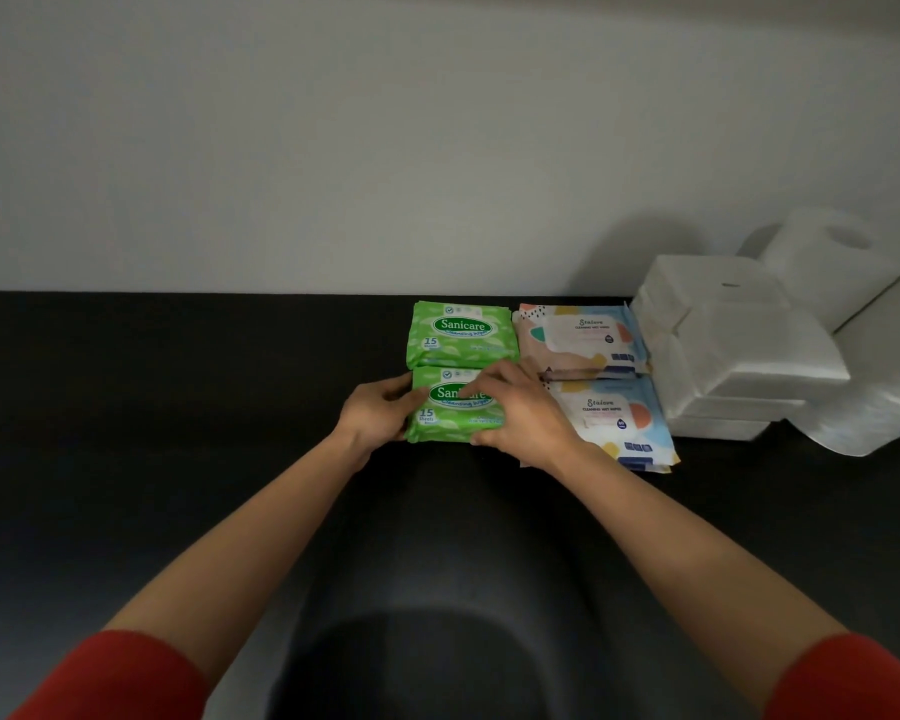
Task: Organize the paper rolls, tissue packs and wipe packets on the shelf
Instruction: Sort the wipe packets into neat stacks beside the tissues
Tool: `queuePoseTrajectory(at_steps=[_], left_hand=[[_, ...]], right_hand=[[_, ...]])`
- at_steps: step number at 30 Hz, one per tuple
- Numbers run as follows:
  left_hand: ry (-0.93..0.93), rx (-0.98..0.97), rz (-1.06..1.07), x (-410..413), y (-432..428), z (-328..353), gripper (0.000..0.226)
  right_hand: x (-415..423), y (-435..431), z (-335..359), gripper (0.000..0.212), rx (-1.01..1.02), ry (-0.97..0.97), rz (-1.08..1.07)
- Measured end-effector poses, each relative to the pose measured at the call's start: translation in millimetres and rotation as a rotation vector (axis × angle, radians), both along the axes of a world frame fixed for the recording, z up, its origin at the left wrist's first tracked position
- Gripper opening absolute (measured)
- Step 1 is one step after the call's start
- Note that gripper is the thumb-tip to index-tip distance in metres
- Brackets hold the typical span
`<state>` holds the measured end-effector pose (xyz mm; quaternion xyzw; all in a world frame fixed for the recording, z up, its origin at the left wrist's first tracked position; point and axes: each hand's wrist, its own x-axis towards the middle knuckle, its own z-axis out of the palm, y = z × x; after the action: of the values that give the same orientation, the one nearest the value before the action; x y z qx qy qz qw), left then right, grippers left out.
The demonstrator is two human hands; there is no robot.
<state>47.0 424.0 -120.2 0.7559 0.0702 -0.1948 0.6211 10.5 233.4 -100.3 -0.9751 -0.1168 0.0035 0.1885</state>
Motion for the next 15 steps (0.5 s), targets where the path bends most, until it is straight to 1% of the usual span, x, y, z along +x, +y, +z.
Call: queuePoseTrajectory(at_steps=[15], left_hand=[[-0.015, 0.031, 0.018, -0.2, 2.5, -2.5, 0.046]], right_hand=[[-0.5, 2.9, -3.3, 0.055, 0.009, -0.032, 0.006]])
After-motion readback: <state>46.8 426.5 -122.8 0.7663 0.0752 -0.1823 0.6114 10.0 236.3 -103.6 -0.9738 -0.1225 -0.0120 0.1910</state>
